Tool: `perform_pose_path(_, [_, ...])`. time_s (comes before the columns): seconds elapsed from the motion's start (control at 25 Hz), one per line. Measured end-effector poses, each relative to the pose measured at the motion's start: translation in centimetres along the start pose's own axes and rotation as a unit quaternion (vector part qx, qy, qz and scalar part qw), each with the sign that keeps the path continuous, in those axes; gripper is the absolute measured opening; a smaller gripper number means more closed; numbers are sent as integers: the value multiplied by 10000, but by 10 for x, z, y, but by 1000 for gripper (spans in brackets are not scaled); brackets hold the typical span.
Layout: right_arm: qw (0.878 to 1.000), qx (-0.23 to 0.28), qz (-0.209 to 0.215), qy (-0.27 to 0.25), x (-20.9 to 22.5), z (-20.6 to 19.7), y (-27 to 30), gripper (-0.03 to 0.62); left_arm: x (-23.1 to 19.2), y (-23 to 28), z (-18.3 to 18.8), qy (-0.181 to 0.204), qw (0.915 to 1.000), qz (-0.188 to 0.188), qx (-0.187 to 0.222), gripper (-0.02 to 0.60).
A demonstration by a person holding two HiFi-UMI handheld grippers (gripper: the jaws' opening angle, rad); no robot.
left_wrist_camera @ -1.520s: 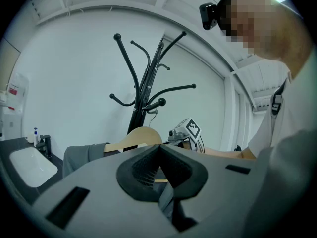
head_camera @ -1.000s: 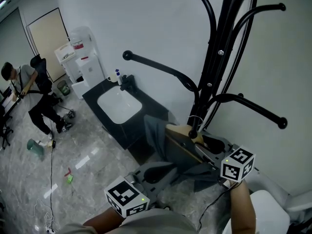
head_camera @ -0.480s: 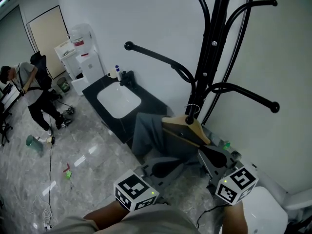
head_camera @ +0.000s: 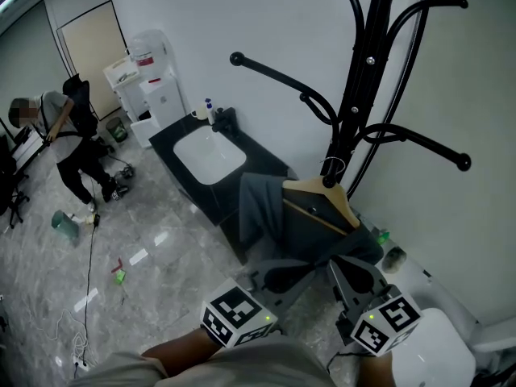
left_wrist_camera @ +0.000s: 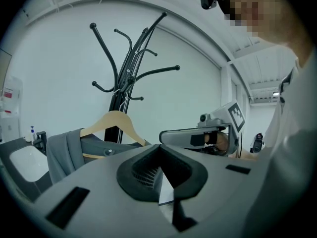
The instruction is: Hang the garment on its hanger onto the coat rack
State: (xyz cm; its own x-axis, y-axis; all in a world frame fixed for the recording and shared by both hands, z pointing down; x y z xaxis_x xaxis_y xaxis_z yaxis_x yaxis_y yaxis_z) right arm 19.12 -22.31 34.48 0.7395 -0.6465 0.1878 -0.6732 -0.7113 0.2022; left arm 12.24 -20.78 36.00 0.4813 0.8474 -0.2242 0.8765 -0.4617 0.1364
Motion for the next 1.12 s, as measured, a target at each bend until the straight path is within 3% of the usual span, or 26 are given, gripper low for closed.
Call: perform_pose_path(1.12, [10000, 0, 60, 16, -14, -6, 8, 14, -3, -18, 0, -8, 10000, 57, 66, 5])
Point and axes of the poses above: the fingertips, and each gripper's own axes: y forward along the fingers, x to its right, z out of its top, the point moved 3 cm from there along -y, backward along the fingers, and after that the axes turned 5 degrees about -z, right-handed, at the moved point
